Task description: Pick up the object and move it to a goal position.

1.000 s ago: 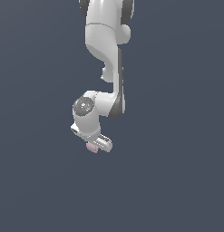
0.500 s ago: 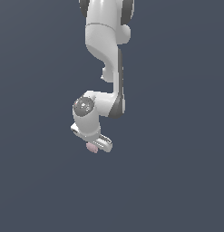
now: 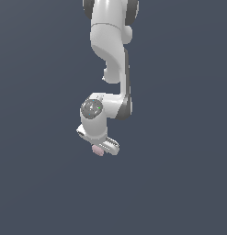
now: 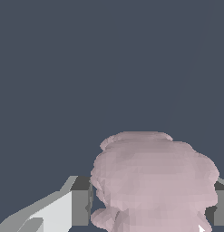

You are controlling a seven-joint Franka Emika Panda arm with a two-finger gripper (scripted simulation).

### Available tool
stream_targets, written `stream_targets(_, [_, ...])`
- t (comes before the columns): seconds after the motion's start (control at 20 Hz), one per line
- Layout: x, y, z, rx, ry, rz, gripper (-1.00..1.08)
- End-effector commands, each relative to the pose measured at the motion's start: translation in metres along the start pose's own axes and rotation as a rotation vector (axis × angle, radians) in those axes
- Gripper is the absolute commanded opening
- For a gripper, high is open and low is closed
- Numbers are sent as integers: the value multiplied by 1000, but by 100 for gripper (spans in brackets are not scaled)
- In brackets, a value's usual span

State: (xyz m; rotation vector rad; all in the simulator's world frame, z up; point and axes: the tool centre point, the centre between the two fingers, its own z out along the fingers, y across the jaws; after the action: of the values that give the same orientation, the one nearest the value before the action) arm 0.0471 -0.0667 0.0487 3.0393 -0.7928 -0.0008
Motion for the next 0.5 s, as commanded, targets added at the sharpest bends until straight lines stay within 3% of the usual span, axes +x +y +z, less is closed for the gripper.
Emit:
stream_targets(0.0, [-5, -19, -3, 1, 0, -2, -100])
stream_targets(0.25, [-13, -59, -9, 1, 0, -2, -100])
stream_targets(0.45, [-16, -76, -11, 1, 0, -2, -100])
